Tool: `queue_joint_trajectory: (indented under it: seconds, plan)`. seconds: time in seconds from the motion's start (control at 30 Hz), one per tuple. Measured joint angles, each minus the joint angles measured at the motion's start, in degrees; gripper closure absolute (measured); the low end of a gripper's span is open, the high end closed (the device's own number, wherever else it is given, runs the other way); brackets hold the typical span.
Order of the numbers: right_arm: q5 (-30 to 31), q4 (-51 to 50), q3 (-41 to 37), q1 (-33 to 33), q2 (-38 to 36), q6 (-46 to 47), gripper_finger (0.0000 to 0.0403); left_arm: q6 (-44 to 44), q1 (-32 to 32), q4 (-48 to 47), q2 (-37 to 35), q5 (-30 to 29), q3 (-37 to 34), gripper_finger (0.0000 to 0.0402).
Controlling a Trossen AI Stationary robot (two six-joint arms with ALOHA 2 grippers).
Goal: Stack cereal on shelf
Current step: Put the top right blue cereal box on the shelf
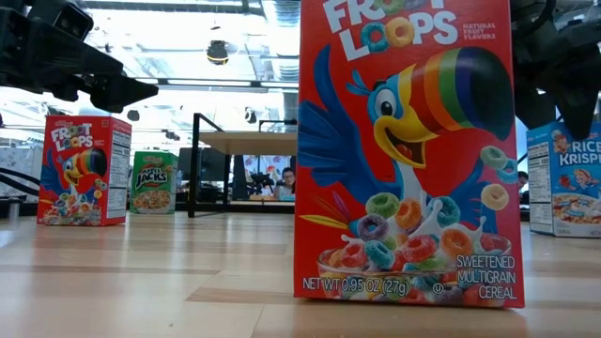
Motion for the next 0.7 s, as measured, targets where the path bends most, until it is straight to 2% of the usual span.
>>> queue_joint_trajectory:
  seconds: [0.43,0.7]
  plan:
    - [0.0,-0.8,0.1,0.0,0.0,0.0,0.0224,0.0,0.0,0.0,0.0,0.0,0.0,0.0022]
    - [0.0,-2.9,3.8,0.0,0.0,0.0,0.0224,0.0,0.0,0.0,0.0,0.0,0.0,0.0022]
